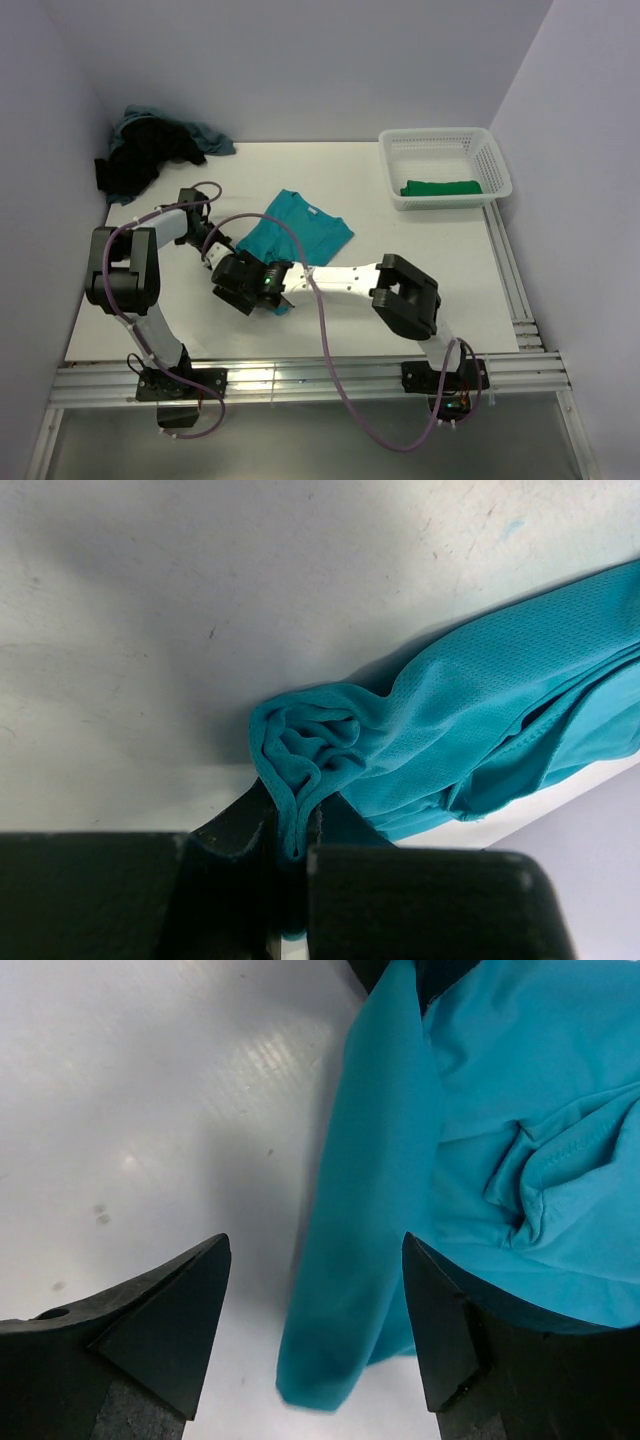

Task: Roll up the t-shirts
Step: Roll the tshirt

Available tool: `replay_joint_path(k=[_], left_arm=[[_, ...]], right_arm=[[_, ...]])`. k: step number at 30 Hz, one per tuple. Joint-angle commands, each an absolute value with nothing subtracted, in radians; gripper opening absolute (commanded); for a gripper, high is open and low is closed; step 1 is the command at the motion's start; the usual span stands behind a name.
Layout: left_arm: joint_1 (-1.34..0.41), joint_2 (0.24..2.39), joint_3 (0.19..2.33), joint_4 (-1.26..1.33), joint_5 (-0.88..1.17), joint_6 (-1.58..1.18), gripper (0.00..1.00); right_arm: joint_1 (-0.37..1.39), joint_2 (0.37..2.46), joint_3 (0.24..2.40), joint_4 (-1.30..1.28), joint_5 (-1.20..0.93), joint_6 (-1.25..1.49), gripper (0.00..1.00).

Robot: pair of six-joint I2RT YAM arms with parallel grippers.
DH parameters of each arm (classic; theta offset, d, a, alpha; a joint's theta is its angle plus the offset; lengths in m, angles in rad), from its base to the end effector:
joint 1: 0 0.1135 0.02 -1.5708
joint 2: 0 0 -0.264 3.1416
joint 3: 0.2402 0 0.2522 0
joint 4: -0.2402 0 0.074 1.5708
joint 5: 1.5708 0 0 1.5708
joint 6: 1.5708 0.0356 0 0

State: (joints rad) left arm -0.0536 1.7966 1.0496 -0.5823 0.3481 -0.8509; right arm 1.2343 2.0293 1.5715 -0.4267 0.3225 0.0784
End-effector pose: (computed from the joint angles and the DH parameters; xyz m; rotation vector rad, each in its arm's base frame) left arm 0.3242 -0.0296 0.1440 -1.1097 2.8001 -0.6359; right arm 0.1597 0.4223 0.2124 -1.1950 2.0877 0.2141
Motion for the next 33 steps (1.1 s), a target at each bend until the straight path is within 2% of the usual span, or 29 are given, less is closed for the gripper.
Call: replay_joint_path(k=[1, 8, 14, 20, 29, 31, 32, 33], left_arm=[[-0.055, 1.821, 1.055, -0.629, 0.371, -0.827, 0.00], [-0.055, 1.824, 1.049, -0.635, 0.393, -0.831, 0.00], [-0.055, 1.819, 1.046, -0.632, 0.393, -0.836, 0.00], [-0.057, 1.819, 1.040, -0.629, 0.397, -0.838, 0.00], [-0.057, 1.818, 1.043, -0.629, 0.408, -0.841, 0.00], [-0.055, 1.818, 1.043, -0.630, 0.408, -0.841, 0.00], [-0.055, 1.818, 1.045, -0.632, 0.408, -0.839, 0.00], [-0.055, 1.816, 1.045, -0.634, 0.408, -0.839, 0.00]], right_arm=[[1.238, 2.072, 1.597, -0.371, 0.459, 0.035, 0.76], [1.250, 2.152, 1.654, -0.367, 0.557, 0.023, 0.74], [1.249, 2.192, 1.680, -0.396, 0.606, 0.031, 0.68], [1.249, 2.204, 1.681, -0.403, 0.588, 0.031, 0.59], [1.249, 2.227, 1.681, -0.416, 0.552, 0.038, 0.58], [1.247, 2.230, 1.683, -0.422, 0.551, 0.044, 0.48], [1.247, 2.233, 1.684, -0.423, 0.554, 0.046, 0.31], [1.246, 2.235, 1.692, -0.426, 0.554, 0.052, 0.23]])
